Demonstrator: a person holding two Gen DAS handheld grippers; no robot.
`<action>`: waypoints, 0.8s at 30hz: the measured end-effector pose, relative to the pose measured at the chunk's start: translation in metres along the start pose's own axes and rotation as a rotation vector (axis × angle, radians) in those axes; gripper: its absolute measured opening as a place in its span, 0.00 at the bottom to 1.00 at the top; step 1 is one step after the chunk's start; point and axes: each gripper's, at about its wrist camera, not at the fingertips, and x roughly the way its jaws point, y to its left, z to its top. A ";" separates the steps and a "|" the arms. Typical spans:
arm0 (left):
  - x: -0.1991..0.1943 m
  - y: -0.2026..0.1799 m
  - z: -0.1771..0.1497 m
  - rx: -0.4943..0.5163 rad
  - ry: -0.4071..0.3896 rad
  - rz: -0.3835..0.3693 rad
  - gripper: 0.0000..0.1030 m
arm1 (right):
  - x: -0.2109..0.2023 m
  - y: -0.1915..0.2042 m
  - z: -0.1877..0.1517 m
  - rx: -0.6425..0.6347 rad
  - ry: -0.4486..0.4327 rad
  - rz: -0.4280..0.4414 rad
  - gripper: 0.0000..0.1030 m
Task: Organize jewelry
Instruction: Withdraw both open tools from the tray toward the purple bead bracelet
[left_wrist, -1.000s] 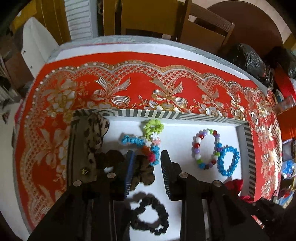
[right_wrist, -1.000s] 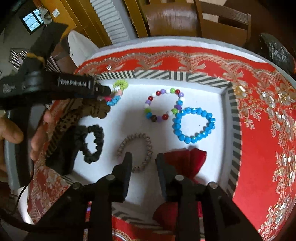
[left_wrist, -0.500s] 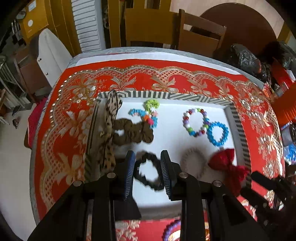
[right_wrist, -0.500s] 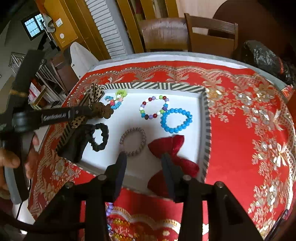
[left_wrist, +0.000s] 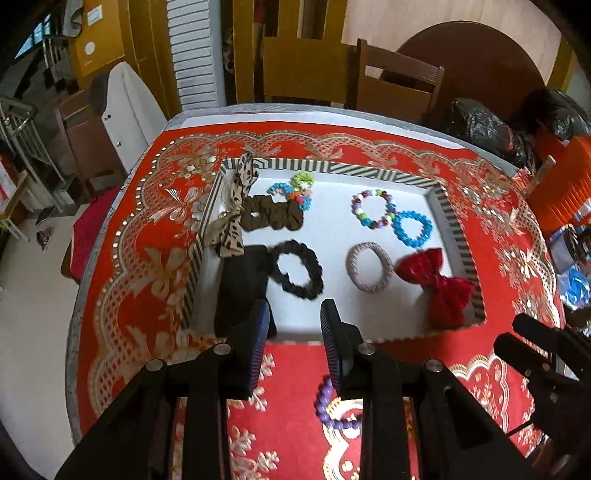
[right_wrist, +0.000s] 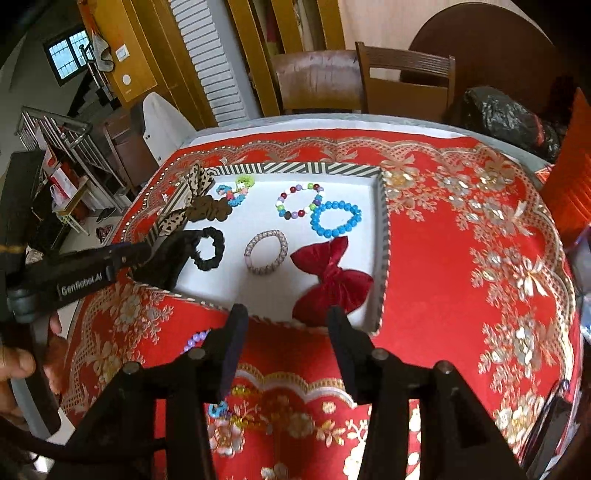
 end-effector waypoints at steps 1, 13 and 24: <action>-0.004 -0.002 -0.005 0.000 -0.006 -0.001 0.17 | -0.003 0.000 -0.003 0.004 -0.004 -0.003 0.47; -0.027 -0.009 -0.040 0.032 -0.024 -0.005 0.17 | -0.028 -0.001 -0.036 0.054 -0.018 -0.028 0.49; -0.035 0.000 -0.059 0.022 -0.022 0.000 0.17 | -0.043 -0.010 -0.065 0.081 -0.007 -0.054 0.50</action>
